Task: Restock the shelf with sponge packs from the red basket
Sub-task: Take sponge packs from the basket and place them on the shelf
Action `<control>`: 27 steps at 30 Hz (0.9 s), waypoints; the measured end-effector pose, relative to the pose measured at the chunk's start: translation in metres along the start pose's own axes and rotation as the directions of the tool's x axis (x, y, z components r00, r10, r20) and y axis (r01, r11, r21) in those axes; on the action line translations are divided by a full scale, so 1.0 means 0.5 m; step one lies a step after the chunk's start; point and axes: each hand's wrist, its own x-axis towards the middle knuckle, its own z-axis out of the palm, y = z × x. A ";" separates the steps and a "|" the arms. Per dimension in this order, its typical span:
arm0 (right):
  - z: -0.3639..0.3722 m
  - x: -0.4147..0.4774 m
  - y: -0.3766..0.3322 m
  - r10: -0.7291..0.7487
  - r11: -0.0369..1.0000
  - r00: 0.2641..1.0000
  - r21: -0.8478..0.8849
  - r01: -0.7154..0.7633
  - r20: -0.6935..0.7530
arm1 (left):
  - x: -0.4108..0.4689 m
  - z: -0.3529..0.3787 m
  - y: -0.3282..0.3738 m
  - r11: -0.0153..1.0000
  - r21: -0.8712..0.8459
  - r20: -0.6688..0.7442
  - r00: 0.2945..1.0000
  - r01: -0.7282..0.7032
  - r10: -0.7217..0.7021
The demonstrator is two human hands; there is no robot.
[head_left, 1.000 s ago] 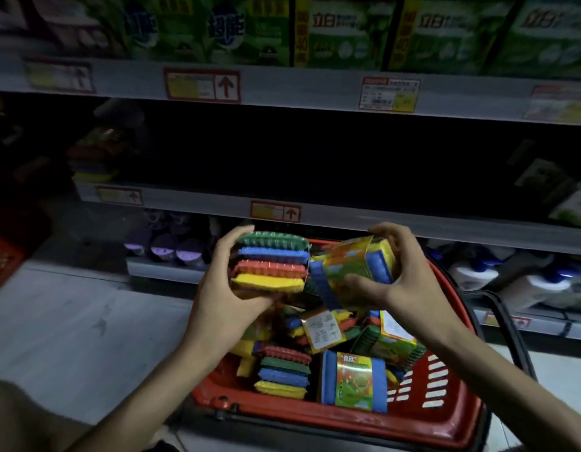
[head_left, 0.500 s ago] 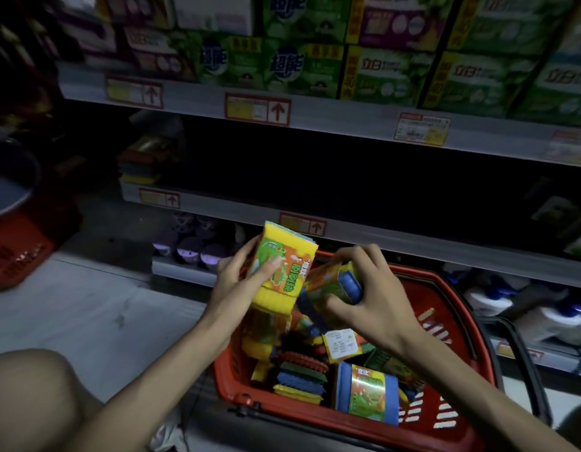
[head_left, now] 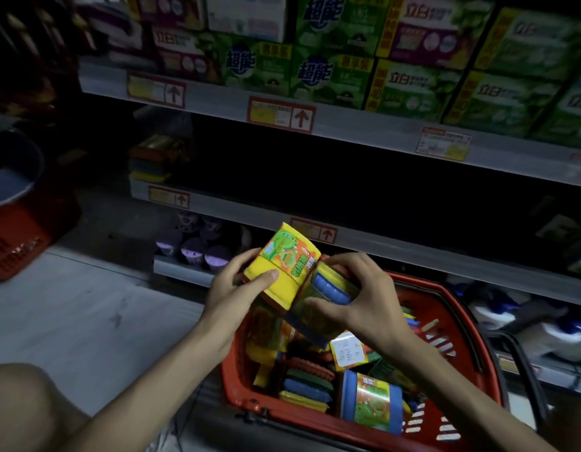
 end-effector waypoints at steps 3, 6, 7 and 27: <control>0.031 -0.016 0.015 -0.081 0.986 0.995 -0.143 0.088 0.053 | -0.006 -0.002 -0.009 0.995 -0.087 -0.022 0.999 0.047 -0.049; 0.080 -0.046 0.032 -0.002 0.979 0.985 -0.198 0.037 0.175 | -0.011 -0.004 -0.005 0.985 -0.166 -0.065 0.996 0.055 -0.066; 0.095 -0.055 0.036 0.047 0.981 0.977 -0.196 -0.005 0.210 | -0.011 -0.006 -0.002 0.978 -0.202 -0.087 0.994 0.053 -0.072; 0.066 0.070 -0.064 0.443 0.675 0.892 0.689 -0.265 -0.091 | 0.006 -0.064 0.076 0.927 -0.374 -0.214 0.975 -0.023 -0.062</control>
